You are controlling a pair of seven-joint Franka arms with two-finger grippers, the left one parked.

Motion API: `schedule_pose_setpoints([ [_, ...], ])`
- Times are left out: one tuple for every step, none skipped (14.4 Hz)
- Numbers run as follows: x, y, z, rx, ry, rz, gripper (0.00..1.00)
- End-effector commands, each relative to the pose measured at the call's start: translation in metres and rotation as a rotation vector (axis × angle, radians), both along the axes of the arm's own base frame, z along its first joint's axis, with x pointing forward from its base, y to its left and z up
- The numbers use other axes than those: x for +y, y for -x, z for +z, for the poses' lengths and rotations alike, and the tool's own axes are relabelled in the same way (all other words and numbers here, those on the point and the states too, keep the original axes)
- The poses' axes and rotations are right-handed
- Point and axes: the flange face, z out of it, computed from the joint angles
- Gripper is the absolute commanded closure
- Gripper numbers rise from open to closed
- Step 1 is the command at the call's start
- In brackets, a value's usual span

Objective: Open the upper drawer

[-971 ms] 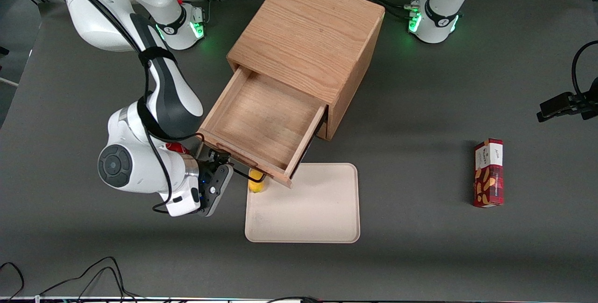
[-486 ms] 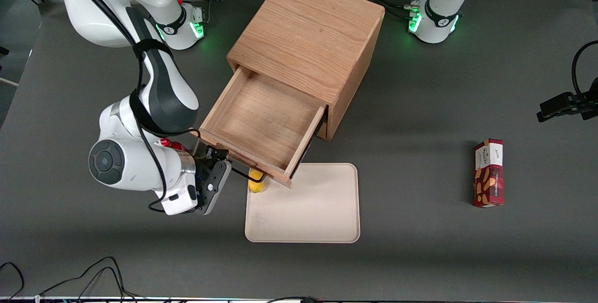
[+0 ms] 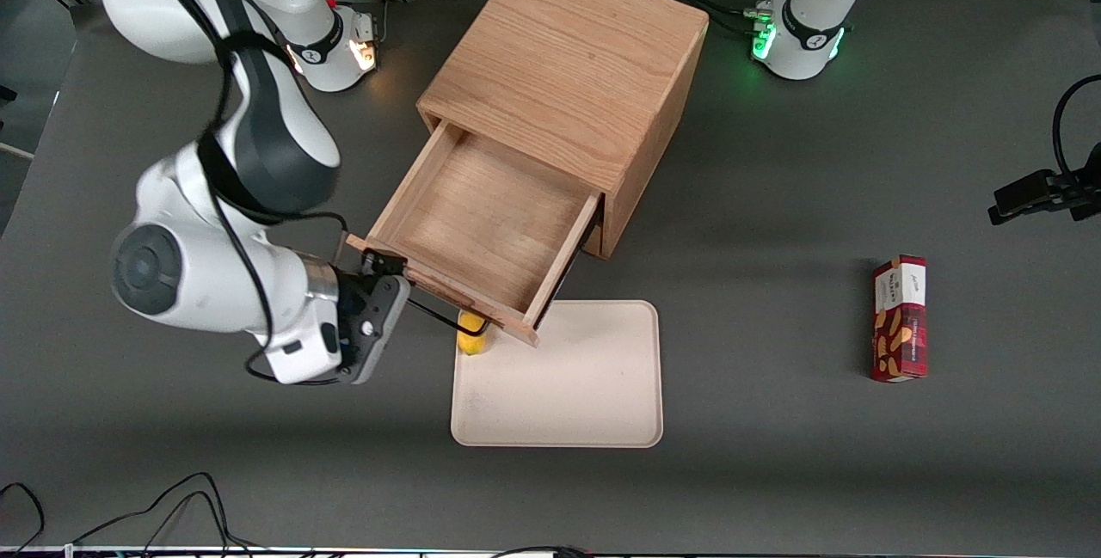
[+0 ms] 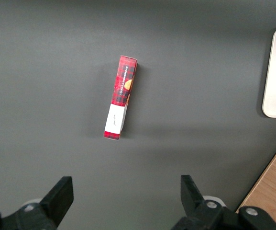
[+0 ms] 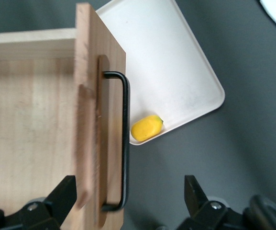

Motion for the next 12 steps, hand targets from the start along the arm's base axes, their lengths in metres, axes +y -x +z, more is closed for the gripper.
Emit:
schedule_pose_setpoints([
  [-0.03, 0.024, 0.049, 0.015, 0.044, -0.083, 0.0],
  [-0.038, 0.036, 0.06, 0.026, 0.053, -0.115, 0.0],
  [-0.047, 0.047, 0.069, 0.033, 0.077, -0.165, 0.0],
  [-0.054, 0.06, 0.076, 0.04, 0.109, -0.227, 0.0],
  [-0.06, 0.075, 0.086, 0.05, 0.124, -0.299, 0.0],
  [-0.071, 0.092, 0.1, 0.056, 0.128, -0.373, 0.0],
  [-0.092, 0.107, 0.112, 0.055, 0.127, -0.435, 0.0],
  [-0.104, 0.122, 0.124, 0.048, 0.125, -0.46, 0.0],
  [-0.113, 0.132, 0.131, 0.055, 0.128, -0.491, 0.0],
  [-0.126, 0.142, 0.137, 0.075, 0.137, -0.566, 0.0],
  [-0.136, 0.153, 0.141, 0.108, 0.153, -0.654, 0.0],
  [-0.139, 0.163, 0.146, 0.127, 0.164, -0.733, 0.0],
])
